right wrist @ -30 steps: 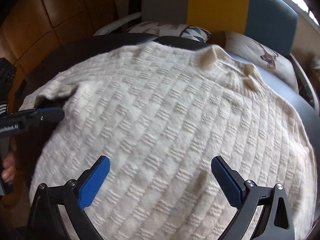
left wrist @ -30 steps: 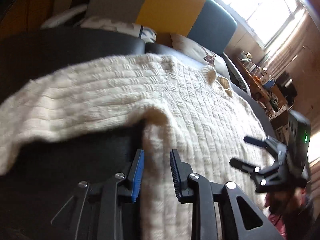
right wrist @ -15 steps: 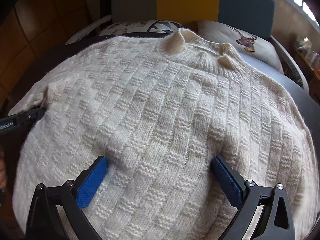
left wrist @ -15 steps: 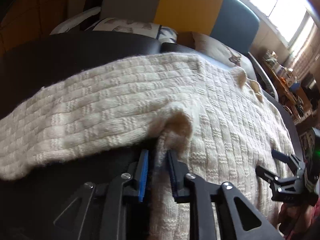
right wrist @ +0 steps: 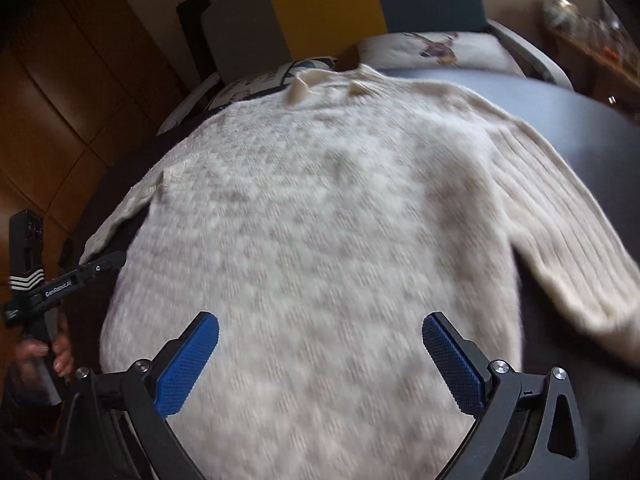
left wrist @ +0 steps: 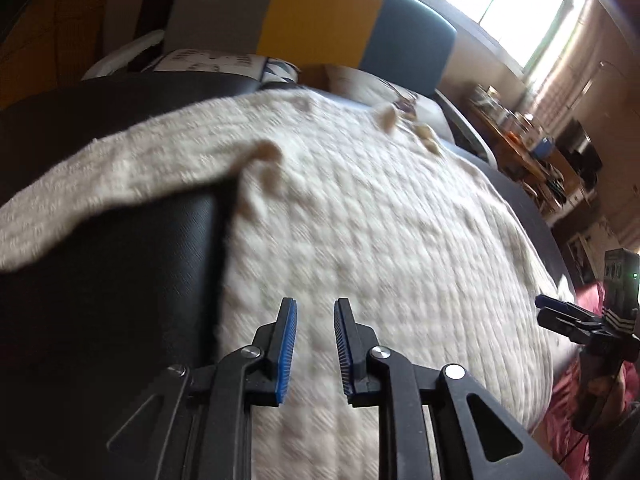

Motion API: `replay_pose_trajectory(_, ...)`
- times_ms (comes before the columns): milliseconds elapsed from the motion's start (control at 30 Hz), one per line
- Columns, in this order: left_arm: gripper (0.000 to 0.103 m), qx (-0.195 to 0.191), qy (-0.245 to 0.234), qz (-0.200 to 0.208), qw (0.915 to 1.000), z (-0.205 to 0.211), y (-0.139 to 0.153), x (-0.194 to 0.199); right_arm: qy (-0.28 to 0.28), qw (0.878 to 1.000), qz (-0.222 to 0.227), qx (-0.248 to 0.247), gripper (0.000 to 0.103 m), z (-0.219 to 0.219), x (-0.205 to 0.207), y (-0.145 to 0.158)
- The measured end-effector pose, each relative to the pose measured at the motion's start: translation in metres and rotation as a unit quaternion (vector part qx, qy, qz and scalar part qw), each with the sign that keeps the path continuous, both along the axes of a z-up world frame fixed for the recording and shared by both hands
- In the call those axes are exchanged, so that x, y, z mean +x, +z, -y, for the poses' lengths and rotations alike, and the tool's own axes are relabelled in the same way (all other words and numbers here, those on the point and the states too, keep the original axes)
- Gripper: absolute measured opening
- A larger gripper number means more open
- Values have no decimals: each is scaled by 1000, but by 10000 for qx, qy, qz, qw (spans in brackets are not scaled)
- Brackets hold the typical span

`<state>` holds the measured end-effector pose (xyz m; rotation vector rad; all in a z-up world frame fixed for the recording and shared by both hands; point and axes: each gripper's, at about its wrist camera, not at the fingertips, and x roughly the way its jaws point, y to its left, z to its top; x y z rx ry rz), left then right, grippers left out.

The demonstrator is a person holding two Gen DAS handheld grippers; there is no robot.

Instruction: Fold clothes

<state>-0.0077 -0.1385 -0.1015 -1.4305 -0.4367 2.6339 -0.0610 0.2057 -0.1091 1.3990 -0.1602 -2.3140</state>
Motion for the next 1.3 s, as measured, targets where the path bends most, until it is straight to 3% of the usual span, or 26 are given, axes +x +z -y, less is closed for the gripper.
replay_pose_trajectory(100,19,-33,-194,63,9998,-19,-6,13,-29,9997,43,222,103,-7,23,-6)
replay_pose_trajectory(300,19,-539,-444,155,9974,-42,-20,24,-18,9878,-143,1549,103,-11,44,-30)
replay_pose_trajectory(500,19,-627,-406,281,9968,-44,-17,20,-258,9876,-162,1537,103,-23,34,-30)
replay_pose_trajectory(600,19,-518,-405,144,9977,-49,-8,29,-354,9856,-222,1640,103,-21,36,-21)
replay_pose_trajectory(733,19,-330,-650,-27,9973,-60,-1,46,-206,9948,-503,856,103,-9,54,9)
replay_pose_trajectory(800,19,-297,-757,-29,9967,-65,-4,49,60,9952,-605,764,103,9,62,16)
replay_pose_trajectory(867,19,-383,-804,87,9960,-70,-15,50,233,9955,-513,762,103,25,61,10)
replay_pose_trajectory(967,19,-425,-797,122,9958,-69,-26,51,207,9930,-176,1151,103,32,55,-19)
replay_pose_trajectory(1033,19,-237,-752,103,9968,-63,-26,51,152,9925,-173,1203,103,29,56,-28)
replay_pose_trajectory(1133,19,552,-498,166,9971,-40,-26,52,164,9919,-246,1232,103,31,57,-28)
replay_pose_trajectory(1200,19,1227,-54,182,9923,-8,-27,55,159,9916,-279,1249,103,36,58,-25)
replay_pose_trajectory(1300,19,1444,942,-43,9850,57,-18,70,166,9929,-406,1109,103,44,57,-16)
